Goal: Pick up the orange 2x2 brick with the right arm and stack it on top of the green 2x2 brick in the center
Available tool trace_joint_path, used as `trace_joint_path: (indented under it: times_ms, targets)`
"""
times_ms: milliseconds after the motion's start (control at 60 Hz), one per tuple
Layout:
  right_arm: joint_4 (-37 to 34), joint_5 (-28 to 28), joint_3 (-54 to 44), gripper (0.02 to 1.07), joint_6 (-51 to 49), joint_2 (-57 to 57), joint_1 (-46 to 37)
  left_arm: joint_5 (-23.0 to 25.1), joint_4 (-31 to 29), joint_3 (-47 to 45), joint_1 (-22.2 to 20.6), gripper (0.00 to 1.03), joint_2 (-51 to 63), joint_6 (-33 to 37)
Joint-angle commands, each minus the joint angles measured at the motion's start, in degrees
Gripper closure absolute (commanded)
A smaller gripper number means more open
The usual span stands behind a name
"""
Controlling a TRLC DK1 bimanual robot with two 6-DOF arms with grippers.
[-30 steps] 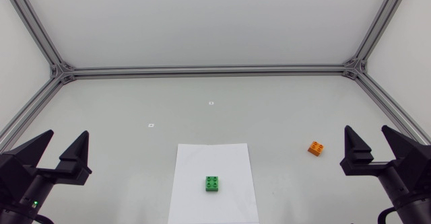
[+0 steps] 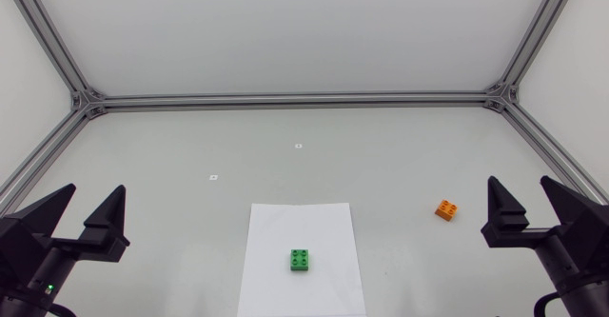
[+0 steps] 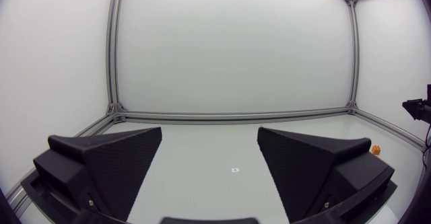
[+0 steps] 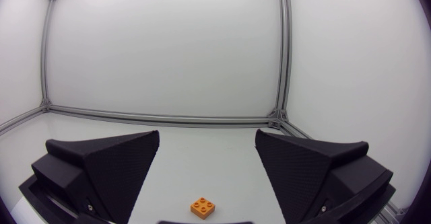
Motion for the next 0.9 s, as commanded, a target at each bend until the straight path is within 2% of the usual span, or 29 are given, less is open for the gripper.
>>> trace_joint_path:
  times_ms: [0,333,617,717,883]
  targets:
    - [1.4,0.3,-0.6,0.06,-0.1,-0.7,0.3,0.2,-0.6,-2.3,-0.4,0.04,-0.1,0.3]
    - [1.4,0.6,7.3,0.06,0.0,0.9,2.1,0.2,-0.6,-2.3,-0.4,0.04,-0.1,0.3]
    - [1.3,1.1,19.2,0.06,0.0,16.6,2.3,0.2,-0.6,-2.3,-0.4,0.04,-0.1,0.3]
    - [-1.9,1.8,25.2,0.06,0.3,22.9,2.3,0.2,-0.6,-2.3,-0.4,0.04,-0.1,0.3]
    - [-11.6,1.8,36.4,0.07,-0.7,34.6,2.1,0.2,-0.6,-2.3,-0.4,0.04,-0.1,0.3]
